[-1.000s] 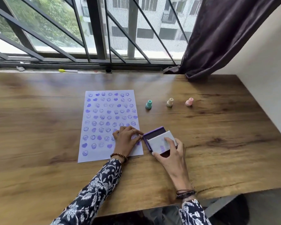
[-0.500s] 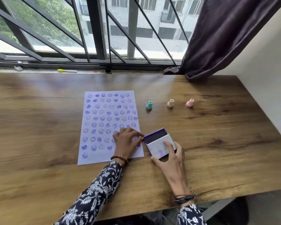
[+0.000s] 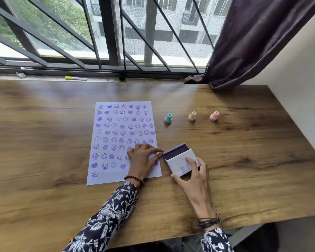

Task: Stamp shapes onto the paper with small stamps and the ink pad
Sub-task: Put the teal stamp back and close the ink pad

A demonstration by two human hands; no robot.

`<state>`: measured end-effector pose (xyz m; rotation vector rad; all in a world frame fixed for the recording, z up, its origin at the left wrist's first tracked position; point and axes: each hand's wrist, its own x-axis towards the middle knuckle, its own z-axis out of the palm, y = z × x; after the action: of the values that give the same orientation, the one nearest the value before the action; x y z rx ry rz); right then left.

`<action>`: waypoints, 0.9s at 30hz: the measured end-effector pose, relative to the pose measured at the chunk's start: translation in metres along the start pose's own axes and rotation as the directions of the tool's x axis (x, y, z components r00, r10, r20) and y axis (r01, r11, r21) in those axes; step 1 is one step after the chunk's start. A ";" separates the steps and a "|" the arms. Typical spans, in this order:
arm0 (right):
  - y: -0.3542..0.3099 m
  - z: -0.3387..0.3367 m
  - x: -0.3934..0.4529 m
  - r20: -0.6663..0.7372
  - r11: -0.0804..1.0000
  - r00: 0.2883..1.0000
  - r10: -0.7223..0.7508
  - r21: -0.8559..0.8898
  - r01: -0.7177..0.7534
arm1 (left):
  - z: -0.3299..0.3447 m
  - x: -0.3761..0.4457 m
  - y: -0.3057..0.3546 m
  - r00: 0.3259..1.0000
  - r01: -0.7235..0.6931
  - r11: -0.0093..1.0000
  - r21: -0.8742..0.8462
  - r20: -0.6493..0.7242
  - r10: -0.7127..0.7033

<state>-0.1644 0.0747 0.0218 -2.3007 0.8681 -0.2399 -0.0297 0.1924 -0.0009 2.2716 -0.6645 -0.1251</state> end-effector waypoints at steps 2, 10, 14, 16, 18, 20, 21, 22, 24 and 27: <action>0.000 0.000 0.000 0.021 1.000 1.000 0.018 0.002 -0.018 | 0.000 0.000 -0.001 1.000 -0.003 1.000 -0.015 0.000 0.003; -0.004 -0.001 0.008 0.062 0.998 0.998 0.028 -0.062 -0.024 | 0.002 0.001 -0.003 1.000 0.012 1.000 0.000 0.011 -0.012; -0.010 0.001 0.017 0.059 0.996 0.998 0.023 -0.086 -0.018 | 0.002 0.001 -0.003 0.999 0.019 1.000 0.003 0.027 -0.019; -0.013 0.003 0.021 0.050 0.995 0.999 0.004 -0.102 0.001 | 0.001 0.000 -0.002 0.999 0.024 1.000 0.004 0.027 -0.025; -0.013 0.003 0.024 0.050 0.994 0.999 -0.006 -0.107 0.011 | 0.000 0.000 -0.001 0.999 0.024 1.000 0.006 0.029 -0.024; -0.011 0.001 0.024 0.068 0.995 0.998 -0.003 -0.097 0.009 | -0.002 0.000 0.001 0.999 0.026 1.000 0.008 0.037 -0.026; -0.009 0.000 0.025 0.071 0.998 0.997 -0.003 -0.067 0.008 | -0.003 -0.001 0.002 0.999 0.037 0.999 0.003 0.033 -0.037; -0.006 -0.001 0.025 0.059 1.000 0.998 -0.004 -0.009 0.005 | -0.005 -0.003 0.003 0.998 0.054 0.999 -0.002 0.010 -0.054; 0.002 -0.005 0.029 0.000 0.991 1.000 0.020 0.130 -0.020 | -0.008 -0.012 0.005 0.991 0.108 0.994 0.012 -0.082 -0.106; 0.014 -0.008 0.038 -0.084 0.978 0.993 0.080 0.200 -0.062 | -0.008 -0.027 0.013 0.983 0.164 0.984 0.072 -0.093 -0.157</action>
<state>-0.1463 0.0381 0.0169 -2.0845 0.9271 -0.3856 -0.0562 0.2031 0.0105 2.3911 -0.4473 -0.0780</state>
